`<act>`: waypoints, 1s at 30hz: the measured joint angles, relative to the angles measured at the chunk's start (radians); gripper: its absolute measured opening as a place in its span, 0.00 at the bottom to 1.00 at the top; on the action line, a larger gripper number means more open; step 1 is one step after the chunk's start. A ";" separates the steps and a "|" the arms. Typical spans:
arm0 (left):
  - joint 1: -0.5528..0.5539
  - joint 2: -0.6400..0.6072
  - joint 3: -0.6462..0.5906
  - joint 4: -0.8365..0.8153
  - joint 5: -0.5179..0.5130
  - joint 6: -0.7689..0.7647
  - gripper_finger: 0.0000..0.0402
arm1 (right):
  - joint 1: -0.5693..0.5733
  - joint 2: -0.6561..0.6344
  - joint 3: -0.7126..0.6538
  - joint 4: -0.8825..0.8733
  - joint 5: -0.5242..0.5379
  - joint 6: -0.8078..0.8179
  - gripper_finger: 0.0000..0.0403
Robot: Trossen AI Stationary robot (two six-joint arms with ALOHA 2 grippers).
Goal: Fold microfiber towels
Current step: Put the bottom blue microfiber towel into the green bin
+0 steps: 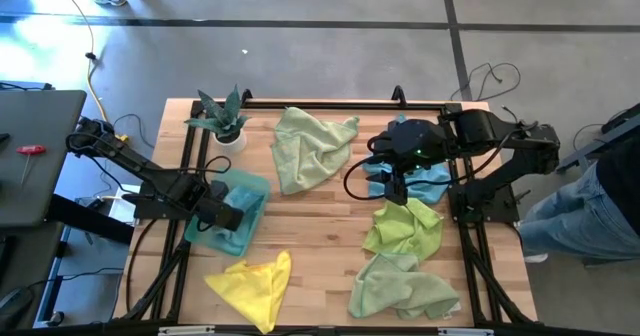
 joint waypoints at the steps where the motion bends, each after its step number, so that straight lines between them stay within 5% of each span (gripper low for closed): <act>1: 0.000 0.000 0.000 -0.001 -0.005 -0.007 0.25 | 0.000 0.000 0.000 0.000 0.000 0.000 0.46; 8: 0.025 0.000 0.000 -0.003 -0.004 -0.120 0.37 | 0.000 0.000 0.000 -0.008 0.000 0.000 0.46; 23: 0.016 0.020 0.231 -0.184 -0.126 -0.077 0.26 | 0.000 0.000 0.000 -0.059 0.000 -0.052 0.46; 30: -0.016 0.173 0.233 -0.136 -0.053 -0.068 0.21 | 0.000 0.000 0.000 -0.113 0.020 -0.077 0.46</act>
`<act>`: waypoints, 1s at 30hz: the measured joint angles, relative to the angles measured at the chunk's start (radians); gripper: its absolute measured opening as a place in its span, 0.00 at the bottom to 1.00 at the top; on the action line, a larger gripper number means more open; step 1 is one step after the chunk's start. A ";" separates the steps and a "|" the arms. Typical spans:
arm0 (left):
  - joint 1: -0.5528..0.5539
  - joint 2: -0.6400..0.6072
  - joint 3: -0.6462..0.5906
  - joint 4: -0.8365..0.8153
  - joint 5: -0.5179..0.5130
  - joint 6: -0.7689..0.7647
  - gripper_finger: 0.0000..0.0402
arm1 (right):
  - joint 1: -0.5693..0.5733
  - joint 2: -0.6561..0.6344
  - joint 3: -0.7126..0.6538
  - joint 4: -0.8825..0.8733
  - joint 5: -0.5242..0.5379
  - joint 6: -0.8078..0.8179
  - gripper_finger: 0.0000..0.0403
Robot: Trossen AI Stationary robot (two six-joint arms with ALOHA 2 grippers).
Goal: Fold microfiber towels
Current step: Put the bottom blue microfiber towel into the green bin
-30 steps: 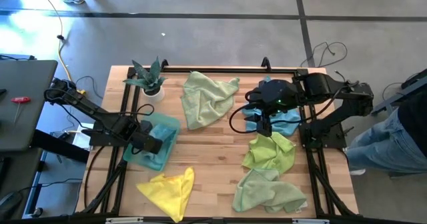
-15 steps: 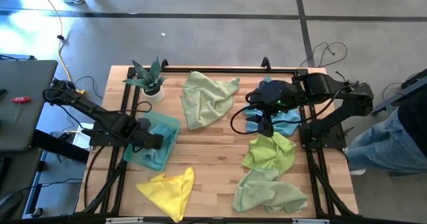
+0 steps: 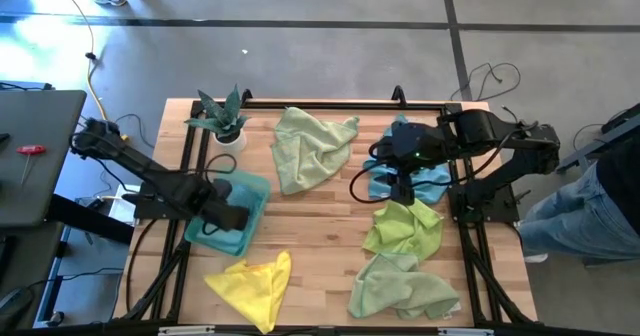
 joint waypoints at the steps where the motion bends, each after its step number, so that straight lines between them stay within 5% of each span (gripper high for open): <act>1: -0.004 0.029 0.000 0.012 0.017 0.006 0.20 | 0.000 0.000 0.000 -0.007 0.004 -0.003 0.46; 11: 0.008 0.256 -0.001 0.010 0.062 -0.006 0.12 | 0.000 0.000 0.000 -0.042 0.007 -0.082 0.46; 19: 0.058 0.252 0.022 0.085 -0.127 -0.058 0.07 | 0.000 0.000 0.000 -0.061 0.013 -0.146 0.46; 30: 0.297 0.310 0.002 -0.028 -0.198 0.039 0.00 | -0.044 -0.001 0.000 -0.059 0.026 -0.155 0.46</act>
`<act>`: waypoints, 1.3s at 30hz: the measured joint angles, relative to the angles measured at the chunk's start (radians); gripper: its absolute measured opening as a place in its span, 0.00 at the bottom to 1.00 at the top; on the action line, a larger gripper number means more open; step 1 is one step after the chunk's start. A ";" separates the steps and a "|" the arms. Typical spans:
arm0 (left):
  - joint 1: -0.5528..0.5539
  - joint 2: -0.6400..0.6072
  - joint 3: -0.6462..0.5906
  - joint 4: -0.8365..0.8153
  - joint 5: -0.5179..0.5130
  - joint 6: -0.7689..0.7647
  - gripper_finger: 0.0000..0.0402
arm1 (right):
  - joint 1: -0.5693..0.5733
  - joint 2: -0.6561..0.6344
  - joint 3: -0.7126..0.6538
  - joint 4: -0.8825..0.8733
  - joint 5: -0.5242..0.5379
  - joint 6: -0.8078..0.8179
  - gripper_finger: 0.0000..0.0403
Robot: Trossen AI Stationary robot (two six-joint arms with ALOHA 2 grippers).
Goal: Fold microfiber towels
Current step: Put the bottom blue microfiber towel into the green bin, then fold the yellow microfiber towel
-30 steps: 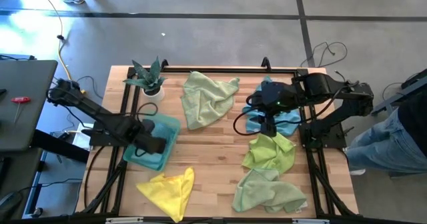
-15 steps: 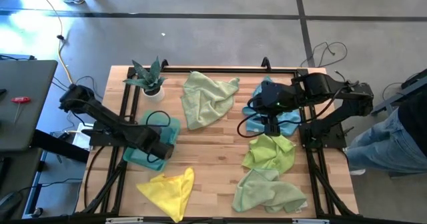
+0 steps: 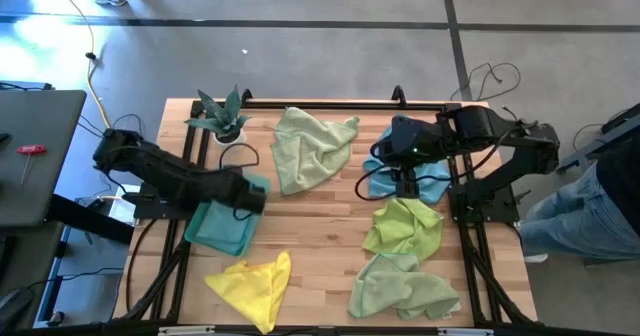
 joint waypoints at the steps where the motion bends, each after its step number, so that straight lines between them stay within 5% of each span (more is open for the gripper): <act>1: 0.024 0.012 0.000 0.003 -0.004 0.029 0.00 | -0.006 0.000 0.000 0.000 0.000 0.006 0.46; 8: 0.134 0.064 0.012 0.085 0.016 0.237 0.00 | -0.041 0.000 0.000 -0.003 0.000 0.015 0.46; 16: 0.051 -0.041 0.206 0.074 -0.076 0.404 0.00 | -0.086 0.000 0.000 -0.006 0.000 0.033 0.46; 22: -0.037 -0.068 0.293 0.300 -0.236 0.573 0.00 | -0.095 0.000 0.000 -0.005 0.000 0.032 0.46; 27: -0.059 -0.058 0.296 0.539 -0.140 0.760 0.01 | -0.091 -0.026 -0.007 -0.003 -0.012 0.073 0.46; 33: -0.074 -0.038 0.299 0.804 0.058 1.036 0.01 | -0.075 -0.151 -0.241 0.214 -0.022 0.189 0.46; 39: -0.087 -0.031 0.295 0.786 0.087 0.921 0.01 | -0.057 -0.235 -0.582 0.471 -0.023 0.351 0.46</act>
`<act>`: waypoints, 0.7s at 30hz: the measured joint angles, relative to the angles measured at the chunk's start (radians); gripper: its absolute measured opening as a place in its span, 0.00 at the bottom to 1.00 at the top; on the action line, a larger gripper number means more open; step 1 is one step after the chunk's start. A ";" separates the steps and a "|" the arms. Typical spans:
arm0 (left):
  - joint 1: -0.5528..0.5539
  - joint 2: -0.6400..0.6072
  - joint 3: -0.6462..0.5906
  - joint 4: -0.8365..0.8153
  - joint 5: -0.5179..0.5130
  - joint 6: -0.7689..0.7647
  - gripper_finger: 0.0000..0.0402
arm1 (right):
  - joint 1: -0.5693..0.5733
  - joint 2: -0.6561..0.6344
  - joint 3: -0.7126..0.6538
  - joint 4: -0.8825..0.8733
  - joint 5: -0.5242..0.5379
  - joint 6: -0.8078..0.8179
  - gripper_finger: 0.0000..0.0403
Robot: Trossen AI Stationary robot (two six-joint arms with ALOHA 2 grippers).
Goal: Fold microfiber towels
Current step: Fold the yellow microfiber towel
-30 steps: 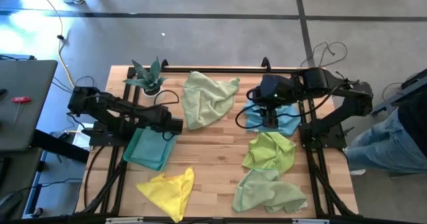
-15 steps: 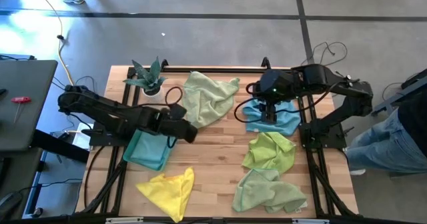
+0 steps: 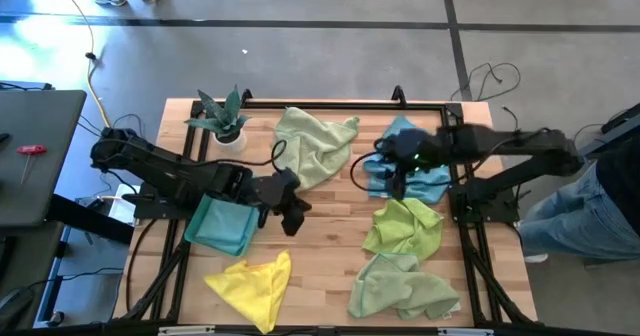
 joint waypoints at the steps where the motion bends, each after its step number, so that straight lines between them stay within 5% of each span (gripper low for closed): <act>1: -0.006 0.009 0.000 0.010 0.035 -0.007 0.01 | 0.002 -0.003 -0.048 0.054 -0.010 0.020 0.46; 14: -0.264 0.026 0.001 0.010 0.119 -0.316 0.01 | 0.084 0.097 -0.493 1.043 -0.257 0.135 0.46; 21: -0.448 0.049 0.001 0.014 0.011 -0.449 0.01 | 0.159 0.323 -0.453 1.240 -0.260 0.145 0.46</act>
